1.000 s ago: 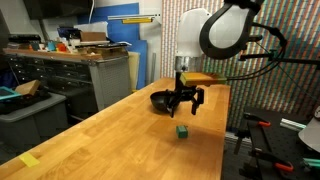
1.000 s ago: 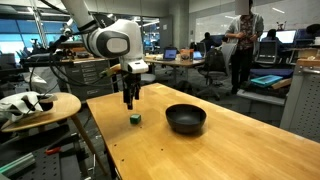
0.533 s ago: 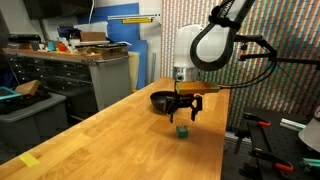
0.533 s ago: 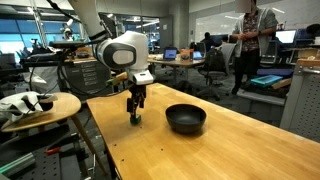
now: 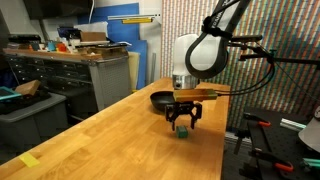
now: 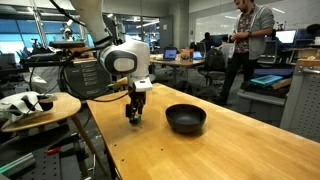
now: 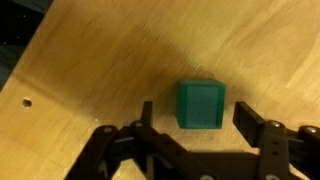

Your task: Put the block in the bowl

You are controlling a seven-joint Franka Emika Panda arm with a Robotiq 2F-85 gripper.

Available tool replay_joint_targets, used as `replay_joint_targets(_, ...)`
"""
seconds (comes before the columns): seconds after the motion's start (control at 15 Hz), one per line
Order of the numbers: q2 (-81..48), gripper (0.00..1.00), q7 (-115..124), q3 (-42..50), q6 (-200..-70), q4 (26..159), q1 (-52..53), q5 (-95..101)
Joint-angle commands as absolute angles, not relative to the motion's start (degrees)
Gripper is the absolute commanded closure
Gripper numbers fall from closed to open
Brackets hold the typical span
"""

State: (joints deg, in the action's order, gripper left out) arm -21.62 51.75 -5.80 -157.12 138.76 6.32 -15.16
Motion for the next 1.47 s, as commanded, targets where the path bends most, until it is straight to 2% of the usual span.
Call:
replay_joint_targets(0.0,-23.3,0.48,50.7,-5.6,-156.7,136.9,7.1,-17.5)
replay_joint_targets(0.13,-23.5,0.65,50.7,-5.8,-156.7,136.9,7.1,-18.1)
replay_joint_targets(0.33,-23.3,0.82,50.6,-6.1,-156.5,137.0,7.1,-19.0)
replay_joint_targets(0.73,-20.3,0.82,50.4,-6.0,-155.4,138.0,6.9,-19.5)
replay_joint_targets(1.4,-7.6,0.82,51.9,-1.2,-152.8,139.1,6.3,-14.2)
